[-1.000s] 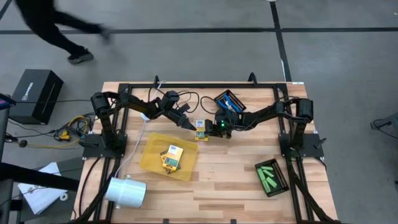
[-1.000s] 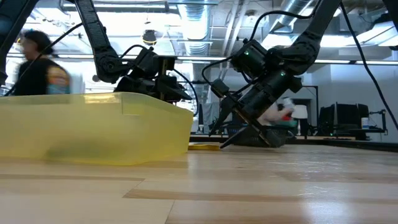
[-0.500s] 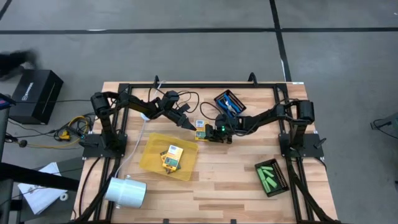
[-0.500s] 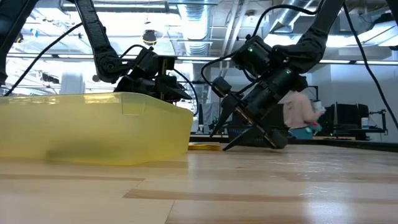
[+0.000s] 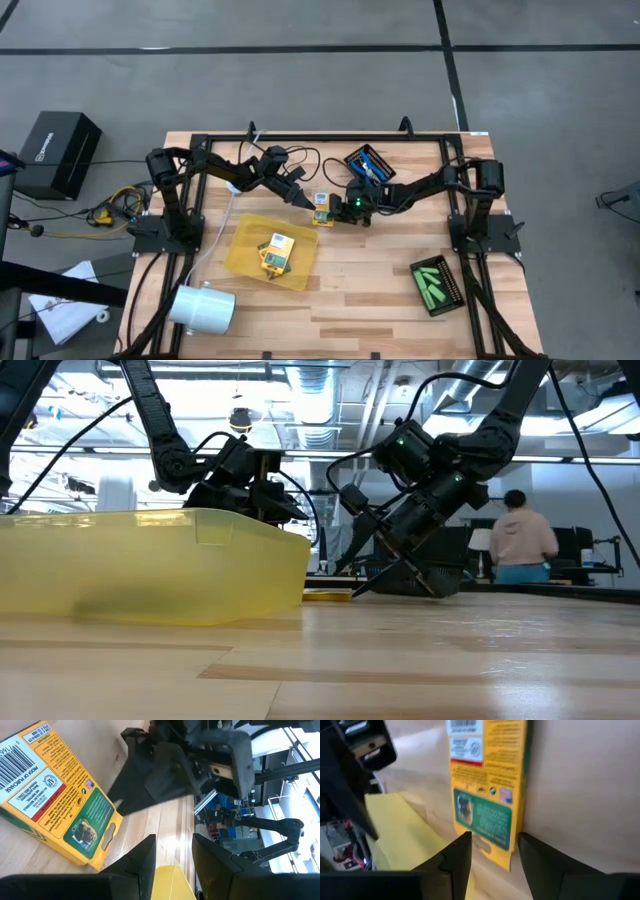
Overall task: Pick & Place School Supplies
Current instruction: Put the pack of crayon into the yellow bin
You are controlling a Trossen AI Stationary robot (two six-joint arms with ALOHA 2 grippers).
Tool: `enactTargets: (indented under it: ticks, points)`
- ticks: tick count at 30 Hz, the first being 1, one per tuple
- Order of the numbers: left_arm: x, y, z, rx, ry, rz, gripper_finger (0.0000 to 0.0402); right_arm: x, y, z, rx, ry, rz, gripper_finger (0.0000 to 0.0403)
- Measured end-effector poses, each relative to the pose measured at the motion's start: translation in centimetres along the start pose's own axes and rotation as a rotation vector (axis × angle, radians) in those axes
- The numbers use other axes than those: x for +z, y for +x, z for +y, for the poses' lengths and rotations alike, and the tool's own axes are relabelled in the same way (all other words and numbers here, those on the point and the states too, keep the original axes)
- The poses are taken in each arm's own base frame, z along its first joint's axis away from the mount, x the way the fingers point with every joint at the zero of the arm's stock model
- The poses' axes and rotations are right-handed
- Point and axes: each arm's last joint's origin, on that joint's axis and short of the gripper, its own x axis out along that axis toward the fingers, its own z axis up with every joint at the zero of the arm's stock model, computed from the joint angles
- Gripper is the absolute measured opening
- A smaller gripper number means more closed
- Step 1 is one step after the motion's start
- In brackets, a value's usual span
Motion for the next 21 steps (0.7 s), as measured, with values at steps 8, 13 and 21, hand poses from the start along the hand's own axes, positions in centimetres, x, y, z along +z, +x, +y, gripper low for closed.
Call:
enactTargets:
  ticks: [8, 13, 21]
  points:
    - [0.0, 0.0, 0.0, 0.002, -0.001, -0.001, 0.0121, -0.3, 0.0, 0.0, -0.009, -0.004, 0.010, 0.0155]
    - [0.0, 0.0, 0.0, 0.004, 0.000, -0.005, 0.0121, -1.8, 0.2, 0.0, -0.014, -0.001, 0.042, 0.0156]
    - [0.1, 0.0, 0.0, 0.009, 0.002, -0.013, 0.0121, -2.0, 0.2, -0.1, -0.033, 0.013, 0.018, 0.0154]
